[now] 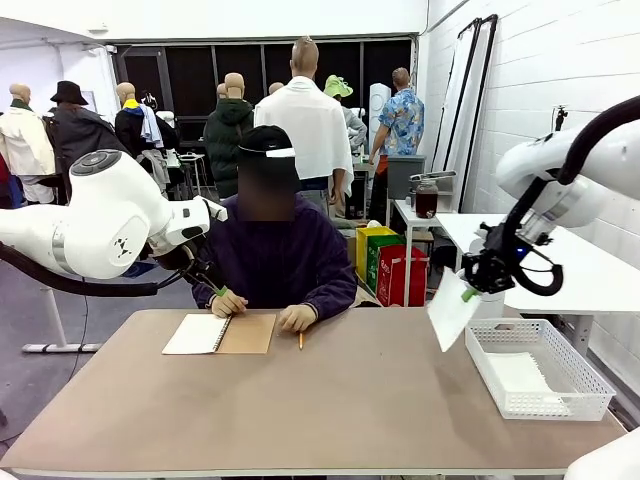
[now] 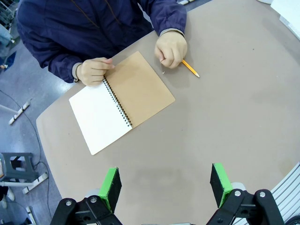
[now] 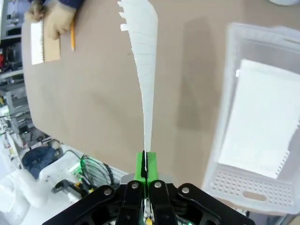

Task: Sort the paper based on its condition.
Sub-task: If a person hands you a paper, place it in the Organizing basket , and if it's crumpled, put it in the Trash can.

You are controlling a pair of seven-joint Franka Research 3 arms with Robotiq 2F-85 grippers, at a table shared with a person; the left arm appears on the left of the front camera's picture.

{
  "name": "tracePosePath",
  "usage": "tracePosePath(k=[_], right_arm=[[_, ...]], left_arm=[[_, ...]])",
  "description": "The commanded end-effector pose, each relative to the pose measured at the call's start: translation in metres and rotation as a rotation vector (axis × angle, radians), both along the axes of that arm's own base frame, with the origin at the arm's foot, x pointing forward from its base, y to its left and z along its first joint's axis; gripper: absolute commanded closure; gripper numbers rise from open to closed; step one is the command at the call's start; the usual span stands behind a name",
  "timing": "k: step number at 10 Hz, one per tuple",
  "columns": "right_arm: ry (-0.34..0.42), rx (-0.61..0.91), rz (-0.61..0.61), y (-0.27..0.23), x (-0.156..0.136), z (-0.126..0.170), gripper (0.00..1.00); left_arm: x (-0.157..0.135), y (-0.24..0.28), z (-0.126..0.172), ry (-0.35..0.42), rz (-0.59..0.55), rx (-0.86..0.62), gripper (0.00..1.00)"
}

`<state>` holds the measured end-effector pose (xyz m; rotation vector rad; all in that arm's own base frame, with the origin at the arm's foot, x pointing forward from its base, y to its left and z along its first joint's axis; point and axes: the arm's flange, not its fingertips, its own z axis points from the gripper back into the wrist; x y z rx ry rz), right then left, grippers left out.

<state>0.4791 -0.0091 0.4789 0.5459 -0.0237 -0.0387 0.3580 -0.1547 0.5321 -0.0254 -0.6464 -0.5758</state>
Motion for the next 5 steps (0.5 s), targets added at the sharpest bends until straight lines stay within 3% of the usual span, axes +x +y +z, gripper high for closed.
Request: tracePosePath(k=[1,5], right_arm=[[-0.027,-0.042,-0.045,-0.019,-0.021,-0.009,1.0],[-0.047,-0.104,0.007,-0.059,-0.027,-0.024,1.0]], left_arm=[[0.001,0.001,-0.001,-0.01,-0.001,0.003,0.0],[0.001,0.001,-0.001,-0.01,-0.001,0.003,0.0]])
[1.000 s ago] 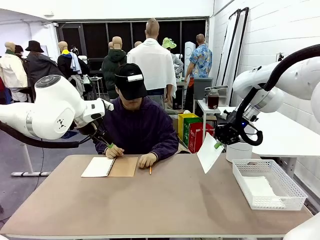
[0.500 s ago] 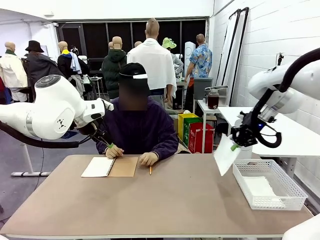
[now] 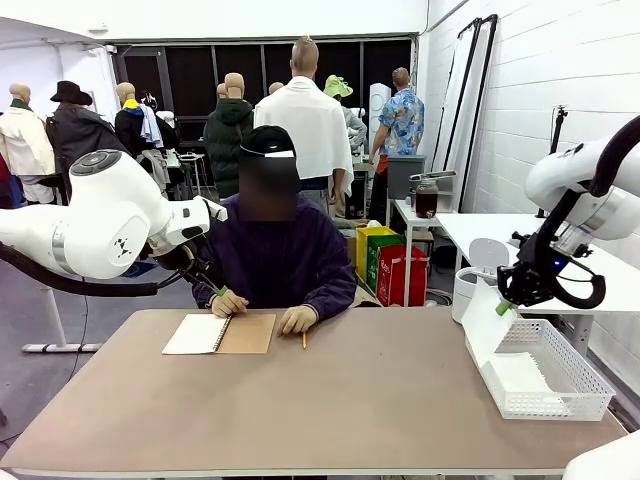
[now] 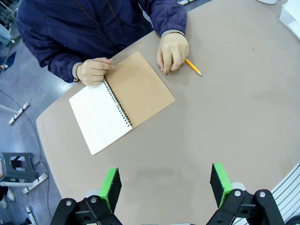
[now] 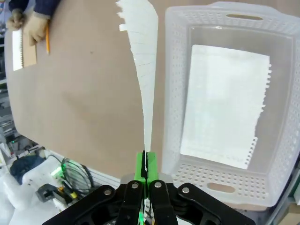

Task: Sort the paper based on its condition.
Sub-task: If a person hands you a paper, place it in the Organizing basket , and if it's crumpled, put it in the Trash can.

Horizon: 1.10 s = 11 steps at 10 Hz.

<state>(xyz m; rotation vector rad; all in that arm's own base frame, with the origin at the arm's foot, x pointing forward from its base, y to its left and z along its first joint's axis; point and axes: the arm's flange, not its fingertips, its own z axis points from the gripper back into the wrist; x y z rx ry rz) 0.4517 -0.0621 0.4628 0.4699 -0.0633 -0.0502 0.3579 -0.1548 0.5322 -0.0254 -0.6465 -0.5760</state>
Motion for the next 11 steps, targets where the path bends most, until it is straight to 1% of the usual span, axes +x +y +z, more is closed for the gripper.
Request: tracePosePath(k=[1,3,5,8,11], right_arm=[[0.0,-0.028,0.03,-0.013,0.003,-0.012,1.0],[0.018,-0.032,0.065,-0.028,0.014,-0.016,1.0],[0.035,-0.037,0.054,-0.04,0.02,-0.02,1.0],[0.049,-0.056,0.017,-0.055,0.015,-0.021,1.0],[0.079,-0.058,-0.004,-0.057,0.01,-0.04,1.0]], left_arm=[[0.001,0.001,-0.001,-0.01,-0.001,0.003,0.0],[0.001,0.001,-0.001,-0.01,-0.001,0.003,0.0],[0.001,0.001,-0.001,-0.01,-0.001,0.003,0.0],[0.001,0.001,-0.001,-0.01,-0.001,0.003,0.0],[0.001,0.001,-0.001,-0.01,-0.001,0.003,0.0]])
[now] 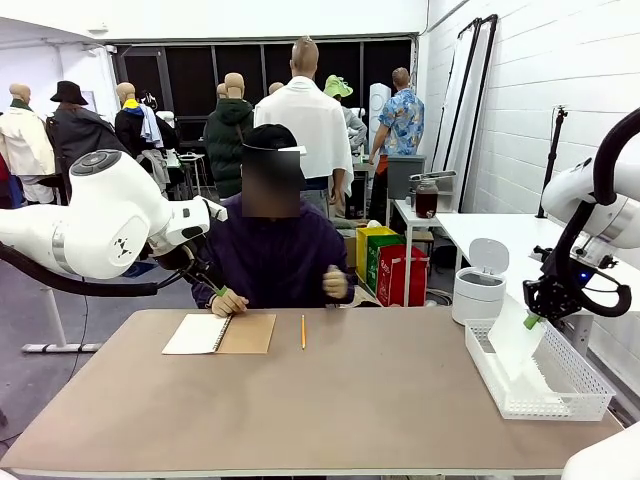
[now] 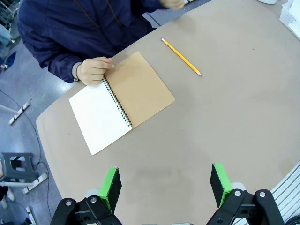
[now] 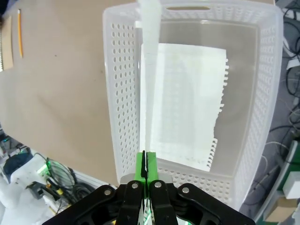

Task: Sort the paper based on its condition.
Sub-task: If a person hands you a paper, place it in the Organizing basket , and if it's crumpled, put it in the Trash can.

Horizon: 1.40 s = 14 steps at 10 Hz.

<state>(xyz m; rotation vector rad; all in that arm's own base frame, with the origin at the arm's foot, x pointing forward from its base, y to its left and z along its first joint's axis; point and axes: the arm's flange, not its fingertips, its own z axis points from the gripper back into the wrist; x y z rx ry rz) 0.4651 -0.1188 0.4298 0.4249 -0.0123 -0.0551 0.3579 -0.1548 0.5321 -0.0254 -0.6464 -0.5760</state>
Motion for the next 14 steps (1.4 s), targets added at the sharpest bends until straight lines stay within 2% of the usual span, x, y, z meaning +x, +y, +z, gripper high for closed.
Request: tracePosePath(k=[1,4,11,14], right_arm=[[0.03,0.017,-0.008,0.004,-0.003,-0.017,1.0],[0.049,0.041,0.014,0.016,-0.001,-0.033,1.0],[0.163,-0.091,-0.118,0.03,0.004,-0.072,1.0],[0.225,-0.18,-0.177,0.036,0.006,-0.071,0.43]], left_arm=[[0.001,0.001,-0.001,-0.01,-0.001,0.003,0.0],[0.001,0.001,-0.001,-0.01,-0.001,0.003,0.0],[0.001,0.001,-0.001,-0.01,-0.001,0.003,0.0],[0.001,0.001,-0.001,-0.01,-0.001,0.003,0.0]])
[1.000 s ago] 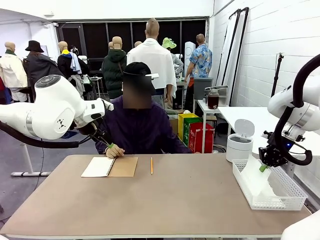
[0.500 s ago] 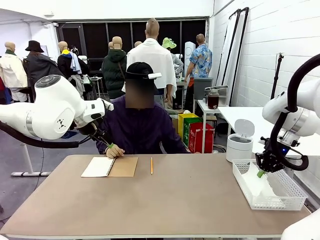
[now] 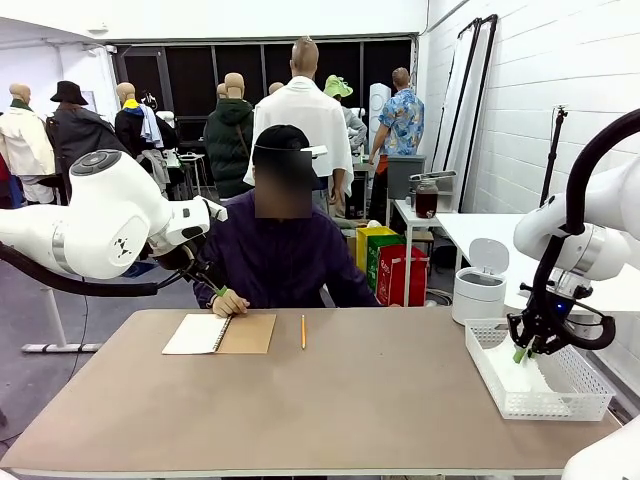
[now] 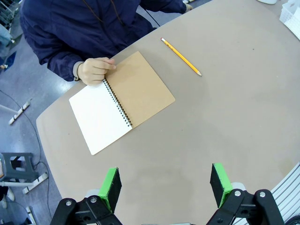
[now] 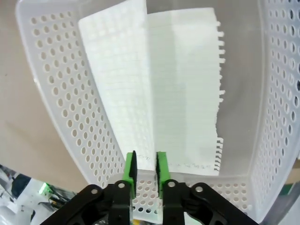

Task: Sort the paper based on its condition.
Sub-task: If a person hands you a paper, place it in the Organizing basket , and if it's crumpled, put it in the Trash can.

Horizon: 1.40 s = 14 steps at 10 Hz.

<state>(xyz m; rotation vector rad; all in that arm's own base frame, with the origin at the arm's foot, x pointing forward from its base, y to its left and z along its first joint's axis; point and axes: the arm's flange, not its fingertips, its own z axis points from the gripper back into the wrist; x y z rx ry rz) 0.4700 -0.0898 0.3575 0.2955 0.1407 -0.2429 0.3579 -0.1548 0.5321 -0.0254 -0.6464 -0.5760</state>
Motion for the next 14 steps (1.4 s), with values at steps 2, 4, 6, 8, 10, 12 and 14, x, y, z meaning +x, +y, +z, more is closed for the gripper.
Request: tracePosePath(k=[2,4,6,8,10,12,14], right_arm=[[0.062,-0.099,-0.037,0.016,0.004,0.0,0.05],[0.085,-0.162,-0.055,0.03,0.005,0.001,0.0],[0.106,-0.254,-0.088,0.042,0.007,0.002,0.0],[0.12,-0.325,-0.122,0.048,0.006,0.003,0.0],[0.126,-0.349,-0.136,0.049,0.007,0.004,0.0],[0.097,-0.351,-0.162,0.049,0.008,0.006,0.0],[0.112,-0.315,-0.125,0.045,0.005,0.0,0.0]], left_arm=[[0.001,0.001,-0.001,-0.01,-0.001,0.003,0.0],[0.001,0.001,-0.001,-0.01,-0.001,0.003,0.0],[0.001,0.001,-0.001,-0.01,-0.001,0.003,0.0],[0.001,0.001,-0.001,-0.01,-0.001,0.003,0.0],[0.001,0.001,-0.001,-0.01,-0.001,0.003,0.0],[0.001,0.001,-0.001,-0.01,-0.001,0.003,0.0],[0.001,0.001,-0.001,-0.01,-0.001,0.003,0.0]])
